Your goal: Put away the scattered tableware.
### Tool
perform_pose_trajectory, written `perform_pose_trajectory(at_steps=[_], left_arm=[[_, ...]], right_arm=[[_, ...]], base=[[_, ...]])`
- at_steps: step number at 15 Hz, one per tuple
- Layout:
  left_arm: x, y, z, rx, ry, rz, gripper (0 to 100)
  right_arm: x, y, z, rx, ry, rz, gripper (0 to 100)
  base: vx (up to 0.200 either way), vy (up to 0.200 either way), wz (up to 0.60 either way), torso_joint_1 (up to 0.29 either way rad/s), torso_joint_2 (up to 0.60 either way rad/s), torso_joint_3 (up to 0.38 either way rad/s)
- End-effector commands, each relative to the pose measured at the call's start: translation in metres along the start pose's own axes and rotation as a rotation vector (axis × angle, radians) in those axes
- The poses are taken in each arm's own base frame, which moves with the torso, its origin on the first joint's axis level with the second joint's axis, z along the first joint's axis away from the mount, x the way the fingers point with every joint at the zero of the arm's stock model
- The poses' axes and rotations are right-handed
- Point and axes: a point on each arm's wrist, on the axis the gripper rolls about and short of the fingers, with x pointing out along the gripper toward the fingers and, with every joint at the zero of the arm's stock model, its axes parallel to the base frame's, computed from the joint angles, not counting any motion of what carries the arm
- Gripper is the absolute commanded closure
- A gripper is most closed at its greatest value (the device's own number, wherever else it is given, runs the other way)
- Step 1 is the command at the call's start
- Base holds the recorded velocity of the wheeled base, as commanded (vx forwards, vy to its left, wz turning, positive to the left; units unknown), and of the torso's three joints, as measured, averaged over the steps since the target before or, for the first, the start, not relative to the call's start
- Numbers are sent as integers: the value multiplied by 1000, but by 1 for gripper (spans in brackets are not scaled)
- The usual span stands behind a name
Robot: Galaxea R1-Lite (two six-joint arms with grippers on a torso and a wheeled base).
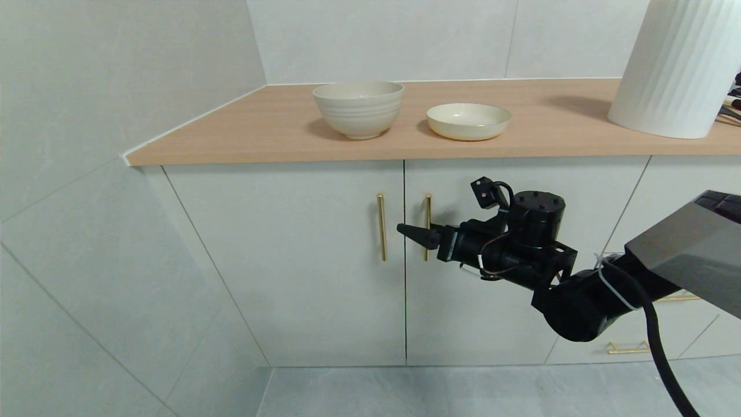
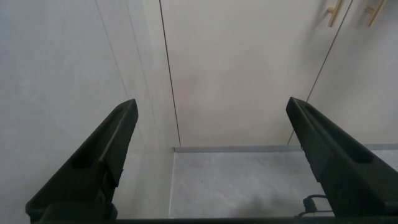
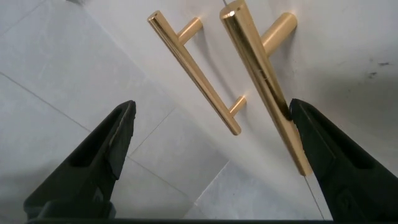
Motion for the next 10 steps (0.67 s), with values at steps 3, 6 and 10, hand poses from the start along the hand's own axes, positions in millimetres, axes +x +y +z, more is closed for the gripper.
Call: perform_pose_trajectory(at_steps=[3,6,10], left_arm=[[0,0,0,0,-1,0,0],[0,0,0,0,-1,0,0],[0,0,0,0,0,0,0]], right_arm=[[3,8,-5,47,17,20,0],[5,11,-10,54,29,30,0],[-15,27,3,51,32,66,0]], base=[[0,0,0,0,0,0],[0,0,0,0,0,0],[0,0,0,0,0,0]])
